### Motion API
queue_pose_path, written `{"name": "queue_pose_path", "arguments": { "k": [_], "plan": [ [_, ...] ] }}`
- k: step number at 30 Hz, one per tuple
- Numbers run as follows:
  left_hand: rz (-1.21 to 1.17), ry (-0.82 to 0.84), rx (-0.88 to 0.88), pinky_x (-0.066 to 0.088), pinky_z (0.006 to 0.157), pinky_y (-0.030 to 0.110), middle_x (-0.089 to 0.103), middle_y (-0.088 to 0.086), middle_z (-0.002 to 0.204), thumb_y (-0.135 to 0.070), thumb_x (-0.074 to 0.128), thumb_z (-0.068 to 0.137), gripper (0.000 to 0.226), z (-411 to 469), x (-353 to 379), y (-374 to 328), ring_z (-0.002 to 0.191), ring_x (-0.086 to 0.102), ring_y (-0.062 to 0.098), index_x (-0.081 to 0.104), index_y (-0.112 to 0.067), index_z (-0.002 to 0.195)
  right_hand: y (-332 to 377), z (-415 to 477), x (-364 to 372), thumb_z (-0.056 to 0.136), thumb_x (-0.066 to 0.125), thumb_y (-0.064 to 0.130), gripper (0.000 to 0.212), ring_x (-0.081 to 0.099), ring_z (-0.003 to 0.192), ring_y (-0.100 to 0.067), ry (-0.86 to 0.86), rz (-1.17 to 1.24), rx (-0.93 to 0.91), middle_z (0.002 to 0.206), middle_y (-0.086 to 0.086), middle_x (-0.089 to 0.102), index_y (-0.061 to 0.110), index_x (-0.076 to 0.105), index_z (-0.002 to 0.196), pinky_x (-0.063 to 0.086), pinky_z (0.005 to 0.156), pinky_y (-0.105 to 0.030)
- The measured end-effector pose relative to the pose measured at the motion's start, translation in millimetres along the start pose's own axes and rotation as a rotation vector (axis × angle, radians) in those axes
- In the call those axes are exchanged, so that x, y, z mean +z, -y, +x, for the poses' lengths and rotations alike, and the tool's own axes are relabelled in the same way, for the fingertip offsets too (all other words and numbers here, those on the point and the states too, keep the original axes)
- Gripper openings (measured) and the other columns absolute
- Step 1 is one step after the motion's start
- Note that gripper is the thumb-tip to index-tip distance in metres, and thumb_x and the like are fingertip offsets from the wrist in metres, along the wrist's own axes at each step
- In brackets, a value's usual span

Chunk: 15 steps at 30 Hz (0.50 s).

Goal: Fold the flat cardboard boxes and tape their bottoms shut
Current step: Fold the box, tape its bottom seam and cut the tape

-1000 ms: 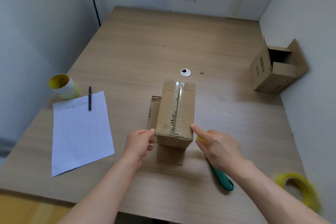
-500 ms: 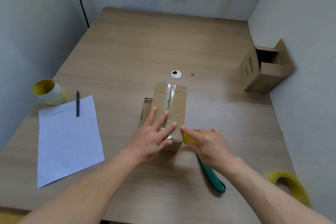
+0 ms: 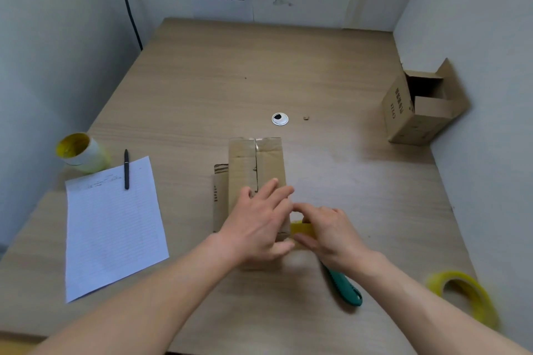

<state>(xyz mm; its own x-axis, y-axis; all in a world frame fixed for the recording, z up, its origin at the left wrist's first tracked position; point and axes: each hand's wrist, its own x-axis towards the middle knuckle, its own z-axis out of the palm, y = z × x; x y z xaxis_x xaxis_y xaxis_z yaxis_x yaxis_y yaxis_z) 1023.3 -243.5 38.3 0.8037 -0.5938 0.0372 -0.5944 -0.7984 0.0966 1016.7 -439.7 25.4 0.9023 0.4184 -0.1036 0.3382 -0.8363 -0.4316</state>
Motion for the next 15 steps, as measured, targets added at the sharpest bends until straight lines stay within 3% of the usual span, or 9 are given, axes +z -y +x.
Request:
{"name": "queue_pose_path", "arguments": {
  "k": [4, 7, 9, 15],
  "plan": [
    [-0.007, 0.098, 0.078, 0.041, 0.089, 0.046, 0.050, -0.005, 0.128, -0.058, 0.053, 0.074, 0.066, 20, -5, 14, 0.132, 0.034, 0.025, 0.040, -0.030, 0.132, -3, 5, 0, 0.087, 0.071, 0.041, 0.049, 0.059, 0.094, -0.015, 0.039, 0.170, 0.156, 0.099, 0.012, 0.062, 0.035, 0.050, 0.130, 0.046, 0.091, -0.035],
    [-0.065, 0.143, 0.096, 0.027, 0.107, 0.045, 0.051, 0.001, 0.122, -0.060, 0.048, 0.071, 0.071, 26, -2, 24, 0.133, 0.035, 0.023, 0.045, -0.022, 0.131, -5, 1, -4, 0.080, 0.071, 0.029, 0.049, 0.060, 0.088, -0.013, 0.124, 0.413, 0.272, 0.091, 0.012, 0.061, 0.039, 0.054, 0.125, 0.049, 0.086, -0.032],
    [-0.121, 0.143, 0.082, 0.021, 0.109, 0.045, 0.052, 0.002, 0.118, -0.061, 0.044, 0.067, 0.074, 28, 2, 27, 0.128, 0.041, 0.022, 0.048, -0.018, 0.128, -7, -1, -8, 0.069, 0.063, 0.023, 0.055, 0.060, 0.087, -0.014, 0.172, 0.517, 0.321, 0.091, 0.008, 0.062, 0.038, 0.056, 0.121, 0.049, 0.079, -0.028],
    [-0.170, 0.117, 0.124, 0.023, 0.108, 0.046, 0.054, 0.002, 0.109, -0.060, 0.046, 0.065, 0.077, 25, 7, 21, 0.112, 0.049, 0.022, 0.049, -0.016, 0.128, -12, -9, -17, 0.071, 0.070, 0.018, 0.049, 0.063, 0.104, -0.013, 0.203, 0.431, 0.346, 0.107, 0.010, 0.067, 0.030, 0.068, 0.119, 0.046, 0.088, -0.020]
  ]
}}
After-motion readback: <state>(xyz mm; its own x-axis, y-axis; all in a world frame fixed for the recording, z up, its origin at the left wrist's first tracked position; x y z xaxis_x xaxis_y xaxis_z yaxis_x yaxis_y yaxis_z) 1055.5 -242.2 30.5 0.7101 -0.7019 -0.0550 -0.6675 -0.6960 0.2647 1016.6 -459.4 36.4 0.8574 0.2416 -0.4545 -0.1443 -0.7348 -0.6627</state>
